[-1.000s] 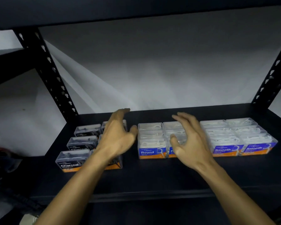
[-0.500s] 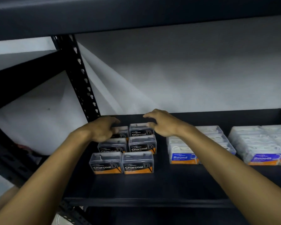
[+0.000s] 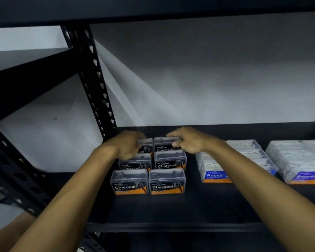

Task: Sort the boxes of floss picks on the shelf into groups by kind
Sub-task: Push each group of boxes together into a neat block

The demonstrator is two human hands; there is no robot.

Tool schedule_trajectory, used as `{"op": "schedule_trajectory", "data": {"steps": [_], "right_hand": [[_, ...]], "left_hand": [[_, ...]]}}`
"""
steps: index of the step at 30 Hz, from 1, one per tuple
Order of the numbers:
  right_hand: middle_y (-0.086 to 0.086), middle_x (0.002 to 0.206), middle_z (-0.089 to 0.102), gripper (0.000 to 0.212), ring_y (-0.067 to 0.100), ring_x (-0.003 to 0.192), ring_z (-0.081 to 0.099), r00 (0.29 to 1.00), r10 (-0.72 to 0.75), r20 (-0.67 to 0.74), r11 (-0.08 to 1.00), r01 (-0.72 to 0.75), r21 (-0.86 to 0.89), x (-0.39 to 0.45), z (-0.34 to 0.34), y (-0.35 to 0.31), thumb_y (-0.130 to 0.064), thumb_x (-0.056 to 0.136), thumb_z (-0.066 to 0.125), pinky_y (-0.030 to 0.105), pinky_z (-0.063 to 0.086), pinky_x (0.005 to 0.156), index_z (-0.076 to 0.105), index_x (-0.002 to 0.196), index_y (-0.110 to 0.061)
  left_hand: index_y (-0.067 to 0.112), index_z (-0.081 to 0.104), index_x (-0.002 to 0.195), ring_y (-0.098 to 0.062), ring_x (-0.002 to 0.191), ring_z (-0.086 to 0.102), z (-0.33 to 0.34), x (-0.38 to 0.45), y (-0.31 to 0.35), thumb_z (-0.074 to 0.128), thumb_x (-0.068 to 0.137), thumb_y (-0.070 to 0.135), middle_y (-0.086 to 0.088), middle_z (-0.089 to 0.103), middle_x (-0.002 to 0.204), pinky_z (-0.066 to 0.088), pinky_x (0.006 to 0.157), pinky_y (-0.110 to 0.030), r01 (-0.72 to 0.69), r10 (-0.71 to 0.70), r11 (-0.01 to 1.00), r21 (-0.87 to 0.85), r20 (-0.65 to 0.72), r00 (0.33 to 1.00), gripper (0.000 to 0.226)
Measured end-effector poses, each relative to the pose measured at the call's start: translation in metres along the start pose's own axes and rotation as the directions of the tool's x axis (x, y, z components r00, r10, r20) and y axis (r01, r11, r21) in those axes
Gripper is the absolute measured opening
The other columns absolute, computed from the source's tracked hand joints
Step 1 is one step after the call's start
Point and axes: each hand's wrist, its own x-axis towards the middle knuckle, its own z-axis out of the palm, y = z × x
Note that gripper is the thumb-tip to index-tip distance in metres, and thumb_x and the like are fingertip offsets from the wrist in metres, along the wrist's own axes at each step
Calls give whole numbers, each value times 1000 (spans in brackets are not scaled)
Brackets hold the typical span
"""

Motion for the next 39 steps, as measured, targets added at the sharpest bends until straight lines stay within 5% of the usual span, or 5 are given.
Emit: {"op": "schedule_trajectory", "data": {"steps": [20,23,30,33,39], "right_hand": [[3,147,43,48,20,133,40,1000,6,15,1000,-6,12,0,1,0,-17,95,53,34,31,110,42,142,-21],[3,152,34,55,22,139,32,1000,6,28,999,-5,-38,0,1,2,-21,95,53,34,25,113,33,146,-23],[-4,141,42,48,13,132,33,946,-176,-271,975,130,-179,-29,0,-7,-31,97,49,31,33,104,39,143,-25],[-9,121,53,38,8,116,40,880,-314,-357,929,206,-309,-48,7,-16,-37,93,53,28,38,85,56,129,-28],[-11,124,51,42,9,117,39,927,-275,-255,907,162,-388,-59,19,-19,-40,89,57,32,43,88,56,129,-28]], "left_hand": [[20,43,145,-22,129,47,-6,4,3,44,102,15,-6,48,145,36,91,-22,-23,20,998,62,51,998,43],[20,31,152,-23,140,36,-7,1,3,44,102,14,-5,37,155,32,105,-26,-30,26,996,88,51,998,52],[26,49,138,-20,123,49,-13,-36,10,50,100,31,3,52,134,46,95,-40,-116,171,974,193,-301,938,39],[34,53,134,-14,119,53,-15,-53,8,60,92,45,11,55,132,46,95,-37,-143,181,965,219,-164,970,44],[39,53,129,-13,113,56,-9,-53,2,67,88,35,12,57,130,47,88,-30,-94,103,950,299,-16,995,44]]}}
